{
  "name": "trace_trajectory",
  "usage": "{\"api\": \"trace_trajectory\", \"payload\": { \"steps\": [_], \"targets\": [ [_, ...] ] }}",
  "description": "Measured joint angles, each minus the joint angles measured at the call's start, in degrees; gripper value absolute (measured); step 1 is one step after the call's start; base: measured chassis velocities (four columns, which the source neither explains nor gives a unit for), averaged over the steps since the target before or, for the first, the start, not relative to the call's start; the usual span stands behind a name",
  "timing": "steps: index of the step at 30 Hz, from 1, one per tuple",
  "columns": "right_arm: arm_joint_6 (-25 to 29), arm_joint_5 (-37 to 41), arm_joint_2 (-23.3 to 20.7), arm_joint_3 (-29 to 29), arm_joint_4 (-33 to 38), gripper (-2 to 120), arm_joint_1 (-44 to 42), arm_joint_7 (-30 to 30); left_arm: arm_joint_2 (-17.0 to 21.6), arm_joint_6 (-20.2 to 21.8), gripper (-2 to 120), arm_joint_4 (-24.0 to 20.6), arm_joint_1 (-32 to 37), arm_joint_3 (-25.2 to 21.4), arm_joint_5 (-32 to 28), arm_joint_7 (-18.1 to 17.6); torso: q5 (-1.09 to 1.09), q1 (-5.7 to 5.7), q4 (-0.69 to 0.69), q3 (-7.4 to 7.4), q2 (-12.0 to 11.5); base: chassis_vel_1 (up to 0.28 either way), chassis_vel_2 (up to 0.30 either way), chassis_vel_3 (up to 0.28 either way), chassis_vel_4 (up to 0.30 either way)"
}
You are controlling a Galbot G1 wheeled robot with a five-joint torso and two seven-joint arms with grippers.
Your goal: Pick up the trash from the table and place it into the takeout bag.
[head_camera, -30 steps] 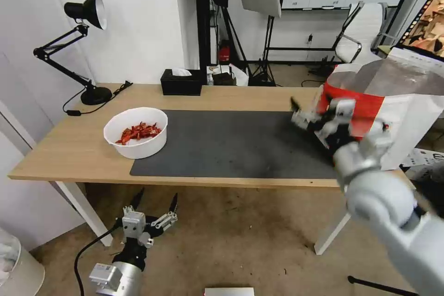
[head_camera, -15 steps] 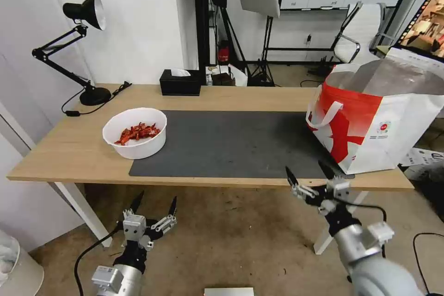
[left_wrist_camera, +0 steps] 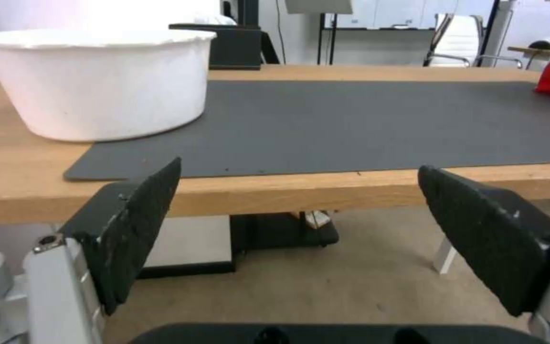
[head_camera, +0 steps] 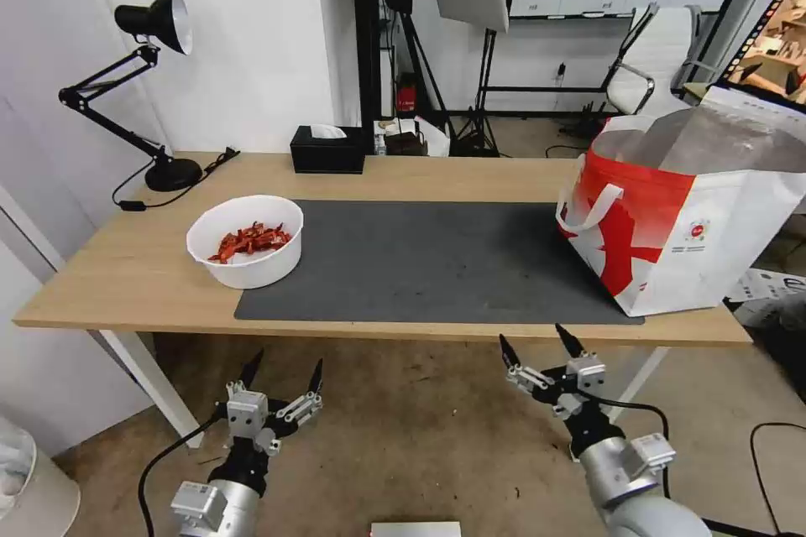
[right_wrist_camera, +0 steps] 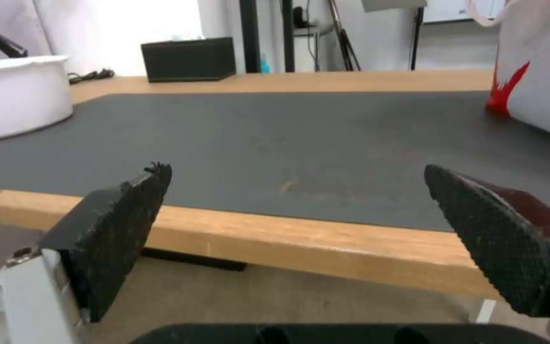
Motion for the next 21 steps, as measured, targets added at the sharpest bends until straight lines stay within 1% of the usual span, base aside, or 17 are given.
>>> {"api": "trace_trajectory", "payload": {
  "steps": [21],
  "targets": [
    [-0.1, -1.4, 0.7, -0.6, -0.9, 100, 0.6, 0.5, 0.9, 0.0, 100, 1.1, -1.2, 0.3, -0.8, 0.0, 0.00, 0.00, 0.00, 0.00, 0.0, 0.000, 0.000, 0.000, 0.000]
  ]
}}
